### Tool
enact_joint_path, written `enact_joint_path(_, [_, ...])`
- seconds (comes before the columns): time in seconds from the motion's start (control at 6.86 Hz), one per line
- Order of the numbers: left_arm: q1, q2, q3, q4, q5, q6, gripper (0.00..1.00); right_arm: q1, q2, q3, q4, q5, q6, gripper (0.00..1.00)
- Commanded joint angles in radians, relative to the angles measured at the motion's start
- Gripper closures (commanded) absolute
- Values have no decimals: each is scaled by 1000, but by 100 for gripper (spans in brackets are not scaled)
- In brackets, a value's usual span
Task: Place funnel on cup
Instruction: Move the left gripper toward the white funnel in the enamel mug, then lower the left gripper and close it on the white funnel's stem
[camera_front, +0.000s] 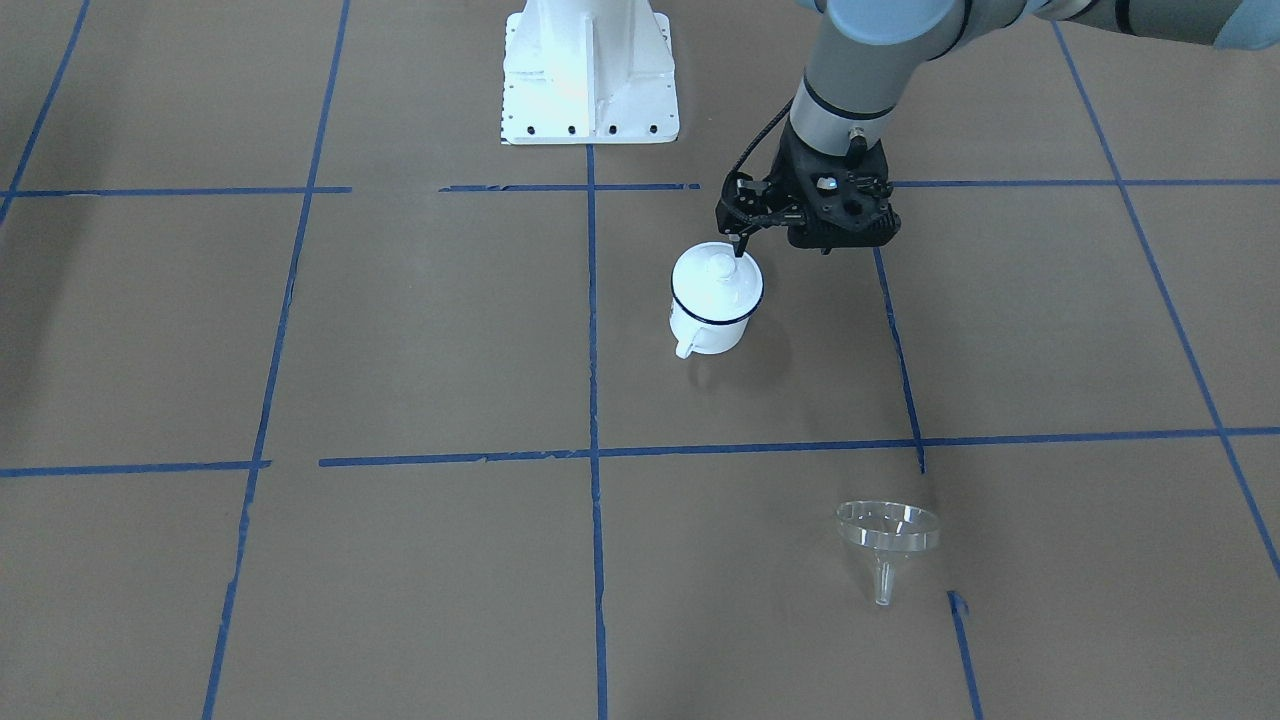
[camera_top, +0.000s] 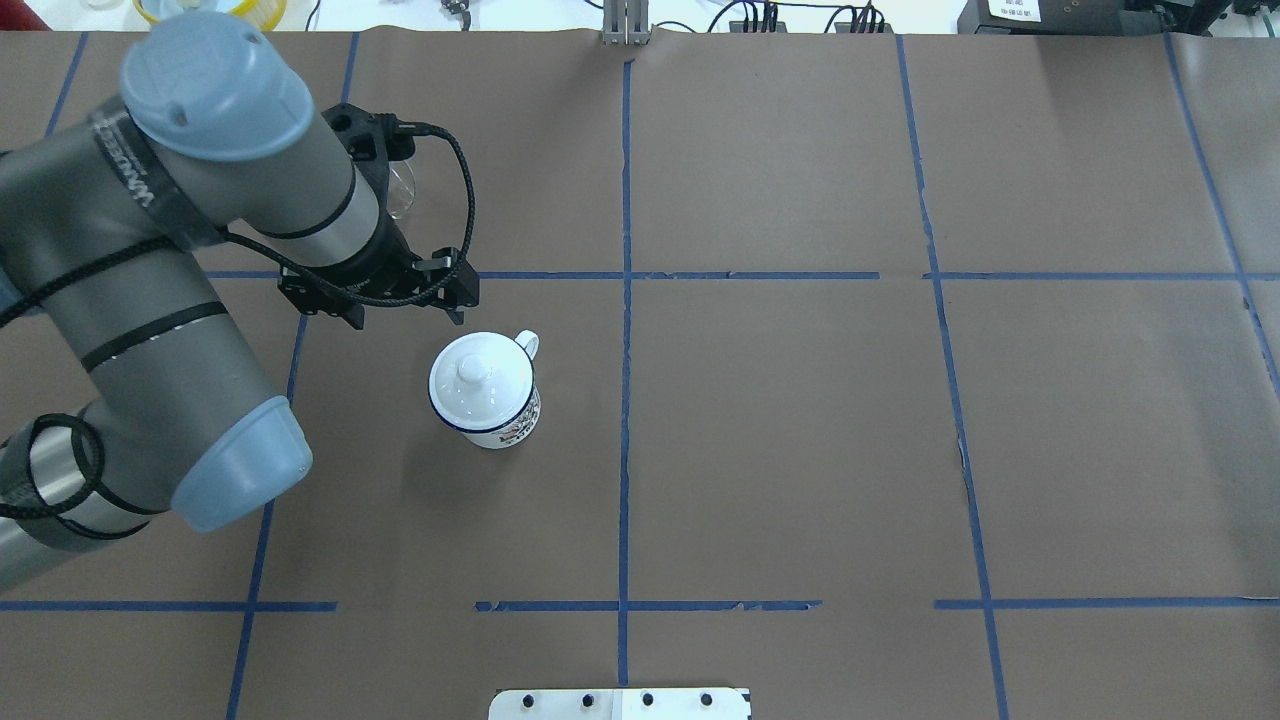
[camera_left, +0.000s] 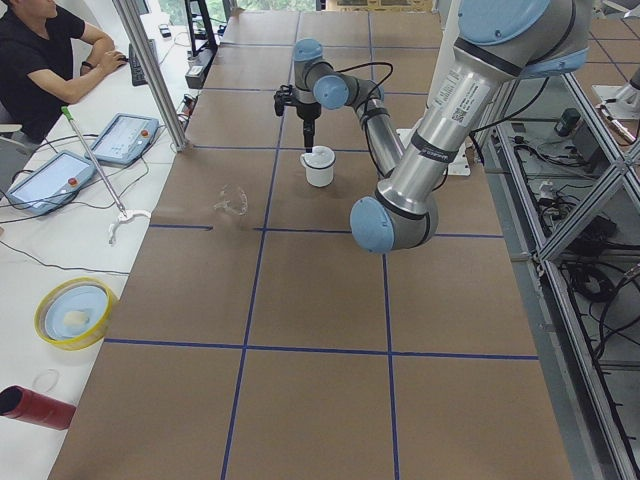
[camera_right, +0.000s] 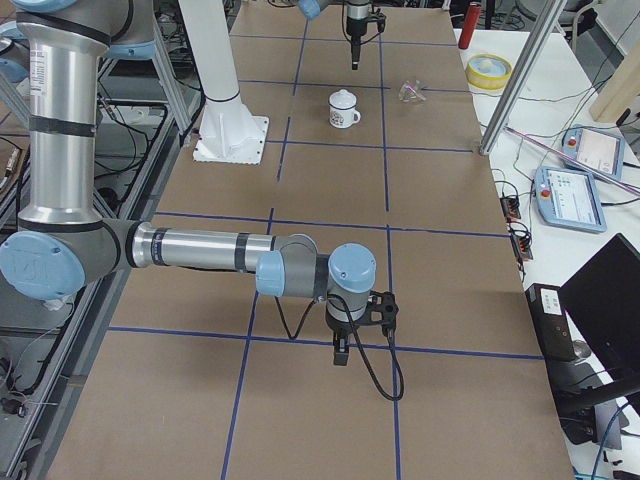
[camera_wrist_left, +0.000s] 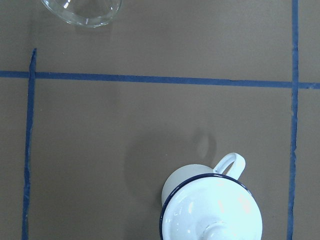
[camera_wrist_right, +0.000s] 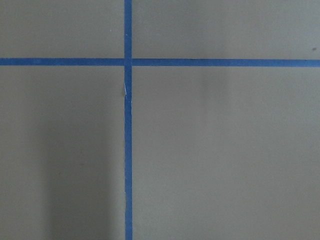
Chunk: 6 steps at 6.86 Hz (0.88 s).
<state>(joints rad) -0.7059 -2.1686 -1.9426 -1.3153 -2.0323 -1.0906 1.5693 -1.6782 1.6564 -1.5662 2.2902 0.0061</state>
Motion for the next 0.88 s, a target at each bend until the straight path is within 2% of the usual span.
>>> enact_joint_path(0.0, [39, -29, 57, -7, 21, -15, 0, 0, 0, 0, 0, 0, 0, 0])
enact_joint_path(0.15, [45, -40, 95, -40, 23, -15, 0, 0, 0, 0, 0, 0, 0, 0])
enact_joint_path(0.58, [57, -39, 123, -79, 21, -18, 21, 0, 0, 0, 0, 0, 0, 0])
enact_joint_path(0.73, [68, -39, 122, -78, 23, -31, 24, 0, 0, 0, 0, 0, 0, 0])
